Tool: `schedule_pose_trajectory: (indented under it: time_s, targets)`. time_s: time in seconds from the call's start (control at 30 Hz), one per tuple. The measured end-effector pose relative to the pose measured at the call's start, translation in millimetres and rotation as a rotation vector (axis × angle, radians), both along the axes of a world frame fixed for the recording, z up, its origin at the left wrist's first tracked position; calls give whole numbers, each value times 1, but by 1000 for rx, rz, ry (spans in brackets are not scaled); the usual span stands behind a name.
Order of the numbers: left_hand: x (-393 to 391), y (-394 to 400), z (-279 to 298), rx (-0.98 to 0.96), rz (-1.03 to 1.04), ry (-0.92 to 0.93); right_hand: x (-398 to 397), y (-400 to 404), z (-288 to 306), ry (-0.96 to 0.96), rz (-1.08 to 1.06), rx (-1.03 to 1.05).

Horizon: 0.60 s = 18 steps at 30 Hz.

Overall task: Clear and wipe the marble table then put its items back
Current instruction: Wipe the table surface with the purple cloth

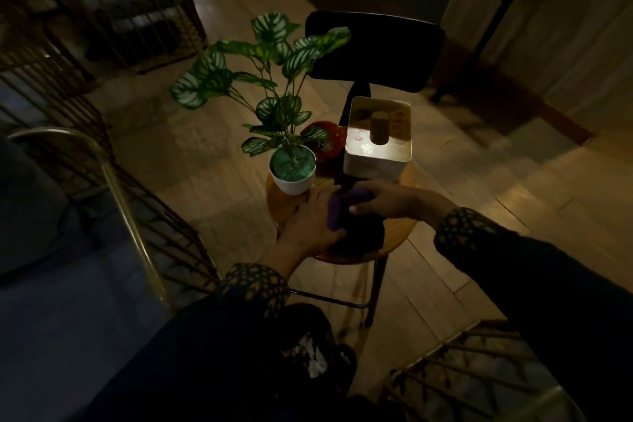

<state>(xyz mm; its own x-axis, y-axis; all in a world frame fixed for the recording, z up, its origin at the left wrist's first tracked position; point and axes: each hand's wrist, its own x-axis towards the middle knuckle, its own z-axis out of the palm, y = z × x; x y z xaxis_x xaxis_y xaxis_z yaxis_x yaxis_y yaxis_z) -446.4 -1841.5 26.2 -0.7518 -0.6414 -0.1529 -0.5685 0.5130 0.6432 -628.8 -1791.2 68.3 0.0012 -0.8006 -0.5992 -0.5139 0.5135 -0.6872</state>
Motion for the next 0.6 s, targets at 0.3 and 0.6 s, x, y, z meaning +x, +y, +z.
schedule_pose_trajectory:
  time_s: [0.3,0.6]
  targets:
    - [30,16,26,467,218,356,18,-24,51,-61,197,-78]
    - [127,90,46,718,590,695,110,21,4,-426,-152,41]
